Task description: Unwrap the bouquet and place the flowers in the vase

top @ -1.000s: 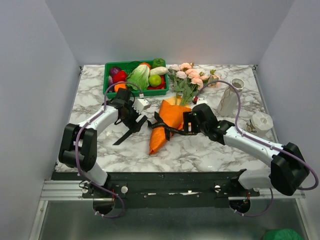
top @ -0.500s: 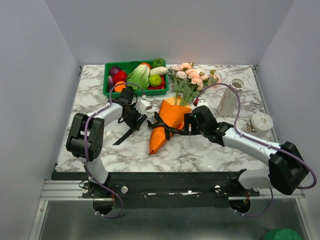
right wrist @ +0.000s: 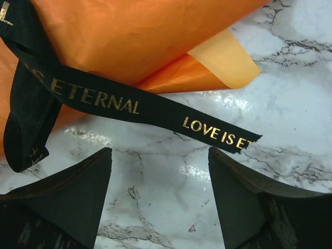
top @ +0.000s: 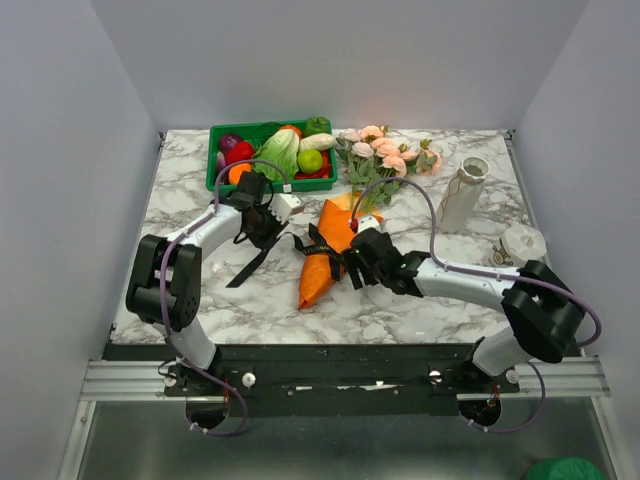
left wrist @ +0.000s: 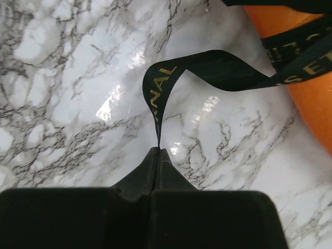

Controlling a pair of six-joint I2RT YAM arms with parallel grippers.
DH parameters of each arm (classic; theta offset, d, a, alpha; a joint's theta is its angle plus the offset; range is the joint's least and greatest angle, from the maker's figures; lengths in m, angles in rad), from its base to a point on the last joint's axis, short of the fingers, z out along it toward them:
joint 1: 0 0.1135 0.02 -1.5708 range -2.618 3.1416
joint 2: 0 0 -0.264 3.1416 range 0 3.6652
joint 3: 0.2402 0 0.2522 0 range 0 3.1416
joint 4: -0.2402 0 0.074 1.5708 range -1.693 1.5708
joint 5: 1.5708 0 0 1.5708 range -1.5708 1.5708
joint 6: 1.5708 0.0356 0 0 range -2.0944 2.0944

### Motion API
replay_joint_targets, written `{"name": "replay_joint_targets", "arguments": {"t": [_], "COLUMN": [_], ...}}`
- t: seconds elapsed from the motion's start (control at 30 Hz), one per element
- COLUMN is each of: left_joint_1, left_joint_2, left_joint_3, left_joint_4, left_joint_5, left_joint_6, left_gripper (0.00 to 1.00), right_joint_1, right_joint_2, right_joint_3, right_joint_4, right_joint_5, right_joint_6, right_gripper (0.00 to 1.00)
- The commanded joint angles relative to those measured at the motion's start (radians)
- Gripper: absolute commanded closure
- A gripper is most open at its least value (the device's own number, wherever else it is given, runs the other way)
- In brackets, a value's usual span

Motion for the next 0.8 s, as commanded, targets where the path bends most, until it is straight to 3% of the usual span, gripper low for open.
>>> {"name": "replay_joint_targets", "arguments": {"t": [0.0,0.23,0.4,0.53,0.77], "left_joint_1": [0.004,0.004,0.004,0.004,0.004], "left_joint_2": [-0.088,-0.094,-0.097,-0.102,-0.103], "left_joint_3": [0.053,0.078,0.075,0.075,0.083], "left_joint_4": [-0.054,-0.083,-0.093,-0.102,-0.114], "left_joint_5": [0.036,0.039,0.033,0.033,0.033], "left_joint_6": [-0.019,-0.035,-0.032,-0.03,-0.033], "left_gripper": [1.0,1.0,1.0,1.0,1.0], "right_joint_1": [0.042,0.046,0.048,0.046,0.048], "right_joint_2": [0.065,0.145,0.189,0.197,0.178], "right_joint_3": [0.058,0.092,0.1,0.103,0.104], "right_joint_4": [0.058,0.149,0.187,0.231,0.261], "right_joint_5": [0.131,0.173,0.164,0.15,0.11], "right_joint_6": [-0.1,-0.163,-0.166,-0.172,-0.208], "right_gripper": [0.18,0.18,0.27,0.42,0.6]}}
